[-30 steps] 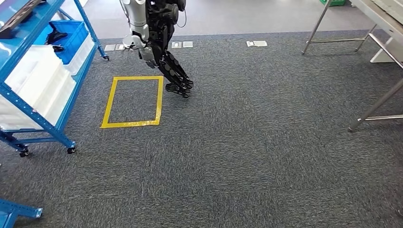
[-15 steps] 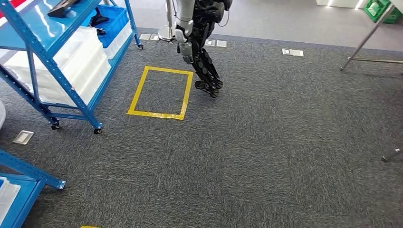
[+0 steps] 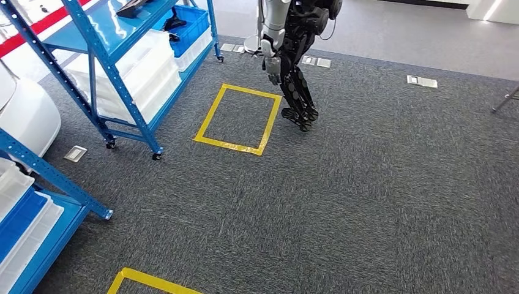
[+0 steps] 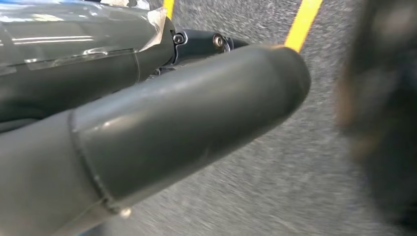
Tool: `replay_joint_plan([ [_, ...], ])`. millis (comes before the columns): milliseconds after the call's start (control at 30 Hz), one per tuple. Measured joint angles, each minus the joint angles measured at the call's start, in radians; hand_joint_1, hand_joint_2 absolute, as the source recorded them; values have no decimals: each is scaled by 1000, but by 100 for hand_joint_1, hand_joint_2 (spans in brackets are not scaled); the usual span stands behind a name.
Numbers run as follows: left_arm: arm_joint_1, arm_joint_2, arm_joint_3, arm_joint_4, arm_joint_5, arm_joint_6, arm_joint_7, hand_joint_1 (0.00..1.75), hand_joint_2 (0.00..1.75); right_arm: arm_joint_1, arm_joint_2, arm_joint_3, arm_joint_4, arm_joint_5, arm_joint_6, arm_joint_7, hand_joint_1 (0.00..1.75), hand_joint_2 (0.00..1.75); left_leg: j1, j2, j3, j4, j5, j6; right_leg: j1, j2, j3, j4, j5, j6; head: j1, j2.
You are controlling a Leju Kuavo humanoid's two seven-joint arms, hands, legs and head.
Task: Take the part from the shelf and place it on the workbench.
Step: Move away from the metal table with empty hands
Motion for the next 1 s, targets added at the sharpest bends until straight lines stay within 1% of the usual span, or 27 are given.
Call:
replay_joint_plan([
  [33, -1, 0, 3, 0, 10, -6, -1, 0, 0, 1, -1, -1, 0, 5, -1, -2, 0, 0, 2, 5, -13, 33, -8, -3, 2, -14, -2, 0, -1, -1, 0, 0],
  [67, -1, 1, 8, 0, 21, -11, 1, 0, 0, 2, -2, -2, 0, 11, 0, -5, 0, 0, 3, 9, -7, 28, 2, -4, 2, -27, -4, 0, -2, -2, 0, 0],
  [100, -3, 3, 14, 0, 34, -18, 5, 0, 0, 2, -5, -2, 0, 20, 4, -11, 0, 0, 5, 16, 20, -17, 27, -5, 2, -39, -6, 0, -3, -2, 0, 0],
  [167, -13, 13, 32, 0, 65, -35, 17, 0, 0, -1, -13, 2, 0, 41, 17, -28, 0, 0, 5, 50, 103, -156, 78, -2, 6, -59, -2, 2, -6, 1, -1, 0],
  [200, -21, 17, 42, -1, 79, -43, 25, 0, 0, -2, -19, 5, 0, 51, 25, -37, 0, 0, 3, 63, 132, -208, 93, 2, 9, -68, 0, 2, -8, 5, 1, 0],
  [233, -28, 21, 53, -2, 91, -50, 33, 0, 0, -3, -24, 8, 0, 60, 32, -45, 0, 0, 0, 71, 146, -235, 98, 8, 12, -76, 3, 3, -10, 10, 2, 0],
  [300, -38, 27, 72, -4, 113, -62, 47, 0, 0, -8, -36, 16, 0, 75, 43, -60, 0, 0, -7, 55, 144, -243, 101, 21, 14, -93, 9, 1, -11, 21, 5, 0],
  [333, -40, 29, 82, -5, 122, -69, 52, 0, 0, -11, -42, 20, 0, 81, 47, -66, 0, 0, -7, 46, 146, -248, 106, 29, 12, -88, 10, 4, -14, 27, 5, 0],
  [367, -43, 31, 92, -6, 131, -75, 57, 0, 0, -13, -47, 24, -1, 85, 50, -71, 0, 0, -5, 37, 147, -253, 112, 37, 10, -68, 5, 17, -22, 31, 5, 0],
  [400, -47, 33, 101, -6, 136, -81, 61, 0, 0, -13, -52, 28, -1, 88, 52, -74, 0, 0, -2, 28, 148, -259, 117, 45, 8, -40, -10, 52, -42, 32, 6, 0],
  [433, -51, 34, 109, -7, 140, -84, 63, 0, 0, -12, -56, 31, -1, 90, 53, -76, 0, 0, 0, 18, 148, -261, 122, 50, 3, -9, -38, 109, -69, 32, 7, 0],
  [467, -56, 36, 114, -7, 143, -86, 64, 0, 0, -10, -59, 34, -1, 93, 55, -77, 0, 0, 0, 7, 146, -262, 123, 53, 1, 12, -71, 179, -99, 30, 8, 0],
  [500, -59, 37, 119, -7, 148, -89, 64, 0, 0, -8, -62, 37, 0, 97, 56, -79, 0, 0, 0, -7, 144, -262, 124, 53, -1, 22, -106, 249, -124, 31, 8, 0],
  [533, -61, 38, 124, -8, 154, -92, 65, 0, 0, -6, -66, 39, 0, 103, 58, -83, 0, 0, 0, -20, 143, -261, 125, 53, -3, 24, -129, 293, -135, 35, 8, 0],
  [567, -62, 38, 131, -8, 161, -97, 65, 0, 0, -4, -70, 44, 0, 111, 61, -89, 0, 0, 0, -34, 143, -261, 126, 52, -5, 26, -133, 301, -130, 43, 8, 0],
  [600, -63, 39, 138, -8, 170, -103, 65, 0, 0, -3, -74, 49, 0, 120, 64, -98, 0, 0, 1, -47, 144, -260, 126, 50, -8, 29, -118, 267, -108, 54, 8, 0],
  [633, -64, 39, 147, -8, 179, -107, 64, 0, 0, -3, -80, 55, 0, 127, 67, -106, 0, 0, 2, -61, 145, -259, 126, 48, -13, 38, -89, 201, -76, 65, 8, 0],
  [667, -66, 39, 155, -9, 188, -110, 64, 0, 0, -3, -84, 61, 0, 135, 71, -114, 0, 0, 2, -74, 144, -257, 126, 43, -20, 62, -56, 125, -46, 75, 9, 0],
  [700, -69, 40, 162, -11, 195, -110, 64, 0, 0, -4, -87, 67, 0, 141, 74, -120, 0, 0, 2, -87, 142, -254, 126, 37, -24, 82, -31, 65, -23, 77, 9, 0],
  [733, -71, 40, 168, -13, 201, -108, 64, 0, 0, -4, -90, 72, 0, 146, 76, -124, 0, 0, 2, -98, 138, -251, 126, 30, -25, 97, -18, 28, -11, 73, 8, 0],
  [767, -72, 40, 175, -14, 206, -106, 64, 0, 0, -6, -92, 77, 1, 151, 77, -127, 0, 0, 2, -108, 134, -251, 126, 23, -22, 104, -14, 14, -8, 64, 8, 0],
  [800, -71, 40, 180, -15, 208, -105, 65, 0, 0, -7, -94, 82, 1, 155, 78, -129, 0, 0, 4, -118, 131, -252, 128, 15, -18, 93, -12, 14, -6, 52, 7, 0],
  [833, -68, 40, 185, -15, 210, -104, 65, 0, 0, -9, -95, 86, 1, 158, 79, -130, 0, 0, 7, -116, 128, -251, 129, 9, -18, 81, -10, 12, -3, 42, 7, 0],
  [867, -65, 40, 189, -15, 211, -104, 66, 0, 0, -10, -97, 89, 1, 160, 80, -131, 0, 0, 8, -98, 120, -240, 121, 4, -19, 71, -8, 11, 0, 32, 5, 0],
  [900, -63, 40, 192, -15, 211, -105, 66, 0, 0, -9, -98, 91, 1, 161, 80, -132, 0, 0, 8, -71, 106, -212, 102, 1, -19, 58, -6, 9, 3, 24, 2, 0],
  [967, -64, 40, 194, -15, 212, -105, 66, 0, 0, -4, -100, 94, 1, 161, 80, -133, 0, 0, 7, -12, 51, -94, 34, -1, -14, 31, -8, 8, 4, 13, -4, 0],
  [1000, -65, 40, 194, -15, 212, -105, 66, 0, 0, -1, -101, 95, 1, 161, 80, -134, 0, 0, 7, 0, 17, -22, 1, -3, -10, 15, -8, 8, 3, 9, -5, 0],
])
